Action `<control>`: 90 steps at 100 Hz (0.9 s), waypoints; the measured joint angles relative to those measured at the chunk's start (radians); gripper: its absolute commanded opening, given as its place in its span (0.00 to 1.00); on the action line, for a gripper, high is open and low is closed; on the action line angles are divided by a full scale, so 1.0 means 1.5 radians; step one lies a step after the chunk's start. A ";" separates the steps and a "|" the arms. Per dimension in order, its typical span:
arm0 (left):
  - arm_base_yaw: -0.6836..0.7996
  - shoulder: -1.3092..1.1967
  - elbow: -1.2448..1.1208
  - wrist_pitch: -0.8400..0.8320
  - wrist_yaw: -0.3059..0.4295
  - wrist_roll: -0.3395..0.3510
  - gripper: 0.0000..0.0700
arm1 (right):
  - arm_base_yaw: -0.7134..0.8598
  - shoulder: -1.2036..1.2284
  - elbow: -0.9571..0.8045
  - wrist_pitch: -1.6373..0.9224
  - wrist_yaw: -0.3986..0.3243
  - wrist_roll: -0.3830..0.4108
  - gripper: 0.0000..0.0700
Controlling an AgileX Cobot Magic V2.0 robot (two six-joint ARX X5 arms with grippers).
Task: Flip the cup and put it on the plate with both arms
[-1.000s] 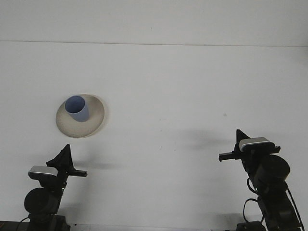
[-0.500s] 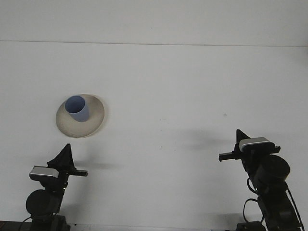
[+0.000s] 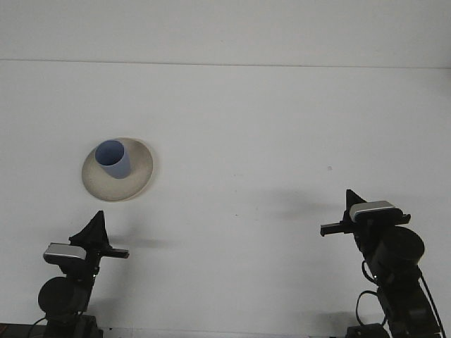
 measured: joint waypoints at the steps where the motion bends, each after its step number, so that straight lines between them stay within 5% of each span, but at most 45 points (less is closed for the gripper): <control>1: 0.000 0.000 0.000 0.000 0.000 0.000 0.01 | 0.000 0.000 0.000 0.000 0.000 0.000 0.00; 90: 0.000 0.000 0.000 0.000 0.000 0.000 0.01 | 0.000 -0.089 -0.025 0.046 0.000 0.000 0.00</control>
